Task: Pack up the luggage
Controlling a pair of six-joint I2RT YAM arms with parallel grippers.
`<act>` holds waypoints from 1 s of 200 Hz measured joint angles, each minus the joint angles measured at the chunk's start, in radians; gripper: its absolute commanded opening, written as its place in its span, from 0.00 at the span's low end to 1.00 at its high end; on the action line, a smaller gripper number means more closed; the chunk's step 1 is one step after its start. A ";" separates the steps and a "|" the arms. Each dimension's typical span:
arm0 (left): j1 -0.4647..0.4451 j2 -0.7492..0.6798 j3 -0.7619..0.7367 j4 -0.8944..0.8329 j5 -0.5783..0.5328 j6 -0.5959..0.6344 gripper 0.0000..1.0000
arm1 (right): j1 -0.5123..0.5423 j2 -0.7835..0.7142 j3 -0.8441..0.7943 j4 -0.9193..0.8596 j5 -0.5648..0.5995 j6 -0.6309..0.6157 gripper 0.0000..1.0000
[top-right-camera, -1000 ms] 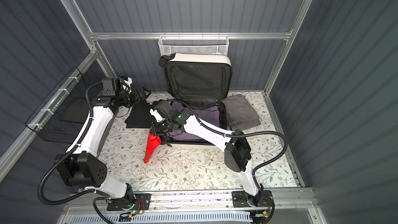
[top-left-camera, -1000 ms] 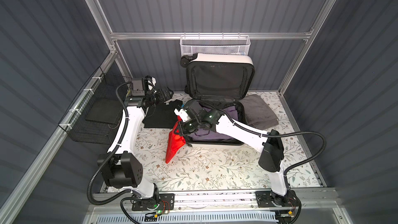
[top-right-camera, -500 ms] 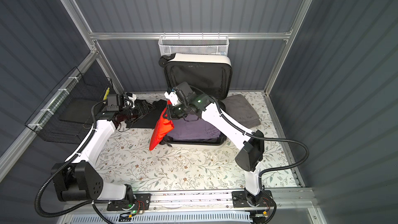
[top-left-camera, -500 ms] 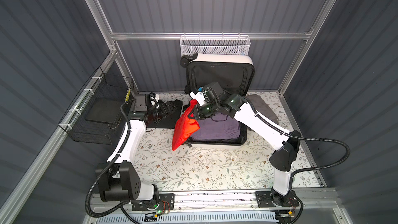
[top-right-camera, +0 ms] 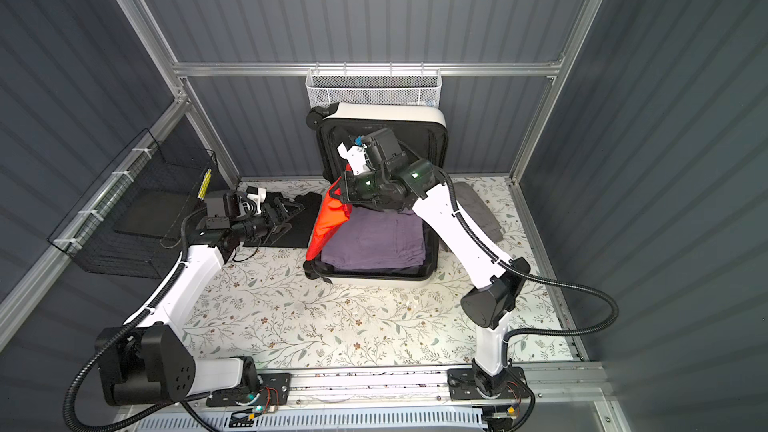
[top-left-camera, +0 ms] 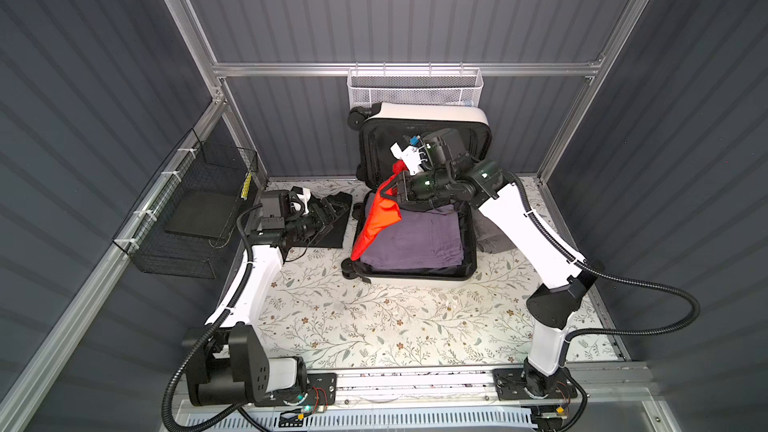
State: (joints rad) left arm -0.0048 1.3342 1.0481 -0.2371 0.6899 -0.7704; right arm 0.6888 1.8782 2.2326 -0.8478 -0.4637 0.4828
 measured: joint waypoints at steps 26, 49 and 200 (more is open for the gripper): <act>0.000 0.000 -0.038 0.077 0.049 -0.097 1.00 | -0.026 -0.020 0.005 0.002 0.000 0.006 0.00; 0.000 0.000 -0.057 0.154 0.089 -0.186 1.00 | -0.045 -0.037 0.006 0.010 0.003 0.014 0.00; -0.204 -0.022 -0.297 0.719 0.106 -0.840 1.00 | -0.114 -0.069 -0.060 0.155 0.003 0.103 0.00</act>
State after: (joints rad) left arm -0.2089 1.3121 0.7513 0.4816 0.7963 -1.6100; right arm 0.5743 1.8095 2.1731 -0.6930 -0.4610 0.5858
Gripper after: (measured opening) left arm 0.998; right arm 0.059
